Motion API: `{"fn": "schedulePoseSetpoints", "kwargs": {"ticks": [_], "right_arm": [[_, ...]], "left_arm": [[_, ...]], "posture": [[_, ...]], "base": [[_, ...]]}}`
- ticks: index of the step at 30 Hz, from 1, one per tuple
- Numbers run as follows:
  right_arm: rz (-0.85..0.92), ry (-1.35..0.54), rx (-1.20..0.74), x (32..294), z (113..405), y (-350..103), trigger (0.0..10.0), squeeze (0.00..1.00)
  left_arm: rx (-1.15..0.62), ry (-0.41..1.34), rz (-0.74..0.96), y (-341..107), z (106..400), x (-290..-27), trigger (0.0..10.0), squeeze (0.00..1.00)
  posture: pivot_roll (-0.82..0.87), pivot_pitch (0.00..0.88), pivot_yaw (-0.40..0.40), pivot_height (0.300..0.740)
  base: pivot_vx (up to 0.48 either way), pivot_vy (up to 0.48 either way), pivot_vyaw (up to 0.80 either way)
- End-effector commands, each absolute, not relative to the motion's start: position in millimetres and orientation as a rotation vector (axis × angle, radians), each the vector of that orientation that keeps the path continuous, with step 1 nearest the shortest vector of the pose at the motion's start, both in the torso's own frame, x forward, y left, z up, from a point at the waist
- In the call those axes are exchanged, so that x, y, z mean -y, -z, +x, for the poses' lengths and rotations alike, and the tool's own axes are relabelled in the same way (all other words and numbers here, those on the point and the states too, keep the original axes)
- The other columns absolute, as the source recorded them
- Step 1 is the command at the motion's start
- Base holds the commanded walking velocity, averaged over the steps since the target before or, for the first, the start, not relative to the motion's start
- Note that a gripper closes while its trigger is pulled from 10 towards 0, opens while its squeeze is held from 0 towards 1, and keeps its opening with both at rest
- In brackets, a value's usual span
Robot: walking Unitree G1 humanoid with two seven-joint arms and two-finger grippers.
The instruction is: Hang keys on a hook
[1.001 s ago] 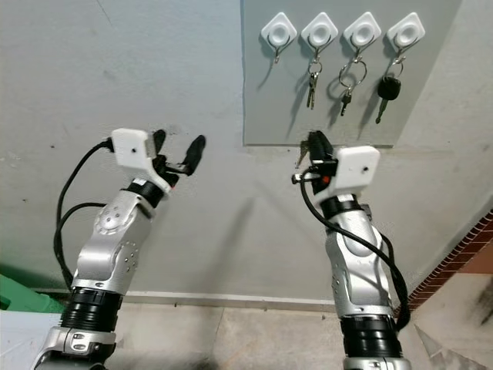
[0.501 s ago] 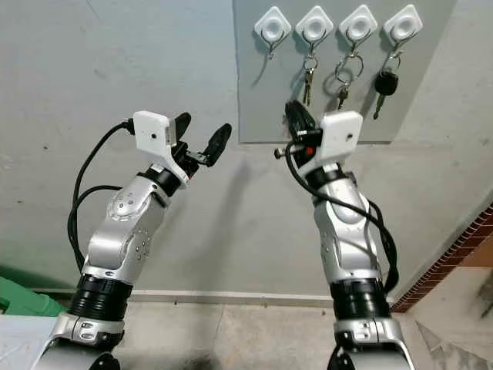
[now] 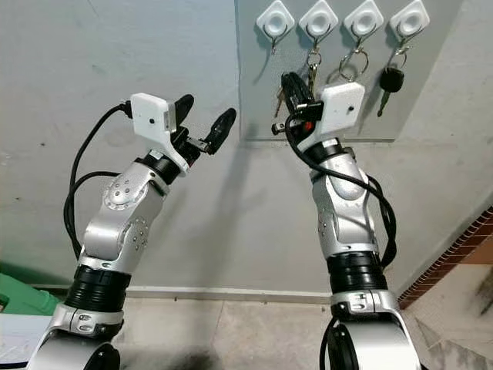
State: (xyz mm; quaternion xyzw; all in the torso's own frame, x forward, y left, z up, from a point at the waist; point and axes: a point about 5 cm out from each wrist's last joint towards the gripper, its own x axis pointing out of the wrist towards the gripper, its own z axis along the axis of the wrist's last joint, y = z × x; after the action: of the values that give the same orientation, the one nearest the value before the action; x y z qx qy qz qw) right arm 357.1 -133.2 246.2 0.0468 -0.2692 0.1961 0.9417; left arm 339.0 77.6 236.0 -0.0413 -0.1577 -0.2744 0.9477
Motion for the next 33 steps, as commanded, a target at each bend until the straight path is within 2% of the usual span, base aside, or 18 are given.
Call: {"fn": "schedulePoseSetpoints", "kwargs": {"ticks": [1, 5, 14, 33], "right_arm": [[0.136, -0.445, 0.594, 129.7, 358.1, -260.1, 10.0, 0.00], [0.198, -0.512, 0.623, 128.2, 356.6, -269.0, 10.0, 0.00], [0.246, -0.517, 0.621, 131.9, 360.9, -271.7, 10.0, 0.00], [0.281, -0.543, 0.619, 129.9, 370.1, -277.9, 10.0, 0.00]], "left_arm": [[0.357, 0.581, -0.063, -249.3, 338.5, -75.0, 10.0, 0.00], [0.362, 0.578, -0.069, -251.7, 339.0, -75.2, 10.0, 0.00], [0.382, 0.586, -0.052, -258.4, 338.6, -76.3, 10.0, 0.00], [0.395, 0.622, -0.043, -264.5, 336.8, -70.4, 10.0, 0.00]], "posture": [[0.00, 0.059, 0.032, 0.740], [0.00, 0.067, 0.023, 0.740], [0.00, 0.076, 0.020, 0.740], [0.01, 0.083, 0.019, 0.740]], "base": [[0.000, 0.000, 0.00], [0.000, 0.000, 0.00], [0.000, 0.000, 0.00], [0.000, 0.000, 0.00]]}}
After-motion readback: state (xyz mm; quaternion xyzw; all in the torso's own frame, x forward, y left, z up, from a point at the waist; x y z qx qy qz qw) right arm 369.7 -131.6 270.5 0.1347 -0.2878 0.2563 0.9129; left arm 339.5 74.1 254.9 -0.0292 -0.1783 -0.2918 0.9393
